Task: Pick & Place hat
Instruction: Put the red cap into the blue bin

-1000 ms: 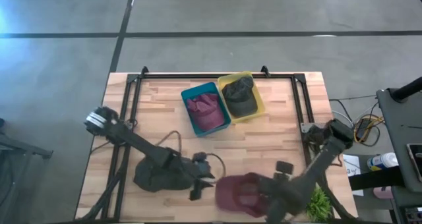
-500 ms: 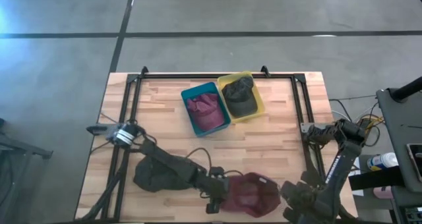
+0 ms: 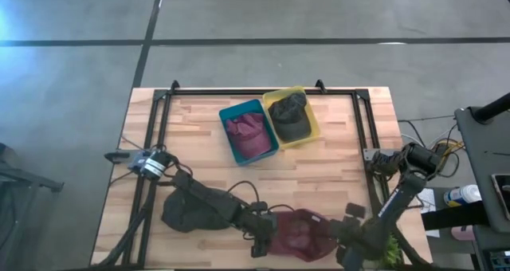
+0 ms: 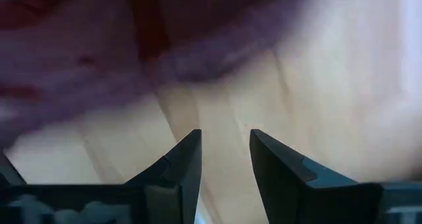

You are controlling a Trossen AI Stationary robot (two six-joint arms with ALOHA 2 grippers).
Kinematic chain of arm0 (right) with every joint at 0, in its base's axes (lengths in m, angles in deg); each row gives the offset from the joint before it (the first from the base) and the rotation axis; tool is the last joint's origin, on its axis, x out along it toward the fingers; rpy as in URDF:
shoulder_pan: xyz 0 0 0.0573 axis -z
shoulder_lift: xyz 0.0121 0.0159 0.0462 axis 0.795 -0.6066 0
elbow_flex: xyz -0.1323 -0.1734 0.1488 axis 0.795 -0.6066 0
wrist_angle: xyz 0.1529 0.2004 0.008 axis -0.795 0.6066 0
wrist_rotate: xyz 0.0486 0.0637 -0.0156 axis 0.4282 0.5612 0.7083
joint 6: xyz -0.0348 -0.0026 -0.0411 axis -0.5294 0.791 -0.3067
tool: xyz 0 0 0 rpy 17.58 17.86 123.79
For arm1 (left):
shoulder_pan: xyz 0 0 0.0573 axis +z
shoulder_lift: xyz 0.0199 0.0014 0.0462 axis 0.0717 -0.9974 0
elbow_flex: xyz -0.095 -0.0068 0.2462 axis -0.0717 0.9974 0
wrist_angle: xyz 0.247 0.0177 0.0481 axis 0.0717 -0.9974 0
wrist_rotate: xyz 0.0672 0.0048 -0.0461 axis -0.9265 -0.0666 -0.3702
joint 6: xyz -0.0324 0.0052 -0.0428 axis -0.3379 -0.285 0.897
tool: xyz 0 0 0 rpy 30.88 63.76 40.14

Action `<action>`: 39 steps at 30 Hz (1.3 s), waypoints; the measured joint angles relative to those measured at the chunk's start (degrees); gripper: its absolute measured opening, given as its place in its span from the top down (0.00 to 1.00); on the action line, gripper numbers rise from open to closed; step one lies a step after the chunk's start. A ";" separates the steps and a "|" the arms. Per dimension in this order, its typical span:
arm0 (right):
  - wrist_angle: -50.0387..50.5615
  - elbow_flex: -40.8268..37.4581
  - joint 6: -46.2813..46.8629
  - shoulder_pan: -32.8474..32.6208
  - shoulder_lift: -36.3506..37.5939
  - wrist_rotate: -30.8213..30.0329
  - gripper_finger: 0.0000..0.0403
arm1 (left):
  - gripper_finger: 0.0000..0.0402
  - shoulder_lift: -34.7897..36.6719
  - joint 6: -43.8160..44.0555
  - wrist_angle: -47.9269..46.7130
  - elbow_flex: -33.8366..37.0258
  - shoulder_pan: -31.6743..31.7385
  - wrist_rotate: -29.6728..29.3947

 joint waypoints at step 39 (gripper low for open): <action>-6.17 -2.61 -28.41 21.41 0.67 -8.73 0.76 | 0.61 2.12 6.60 -10.29 0.20 -2.69 -7.90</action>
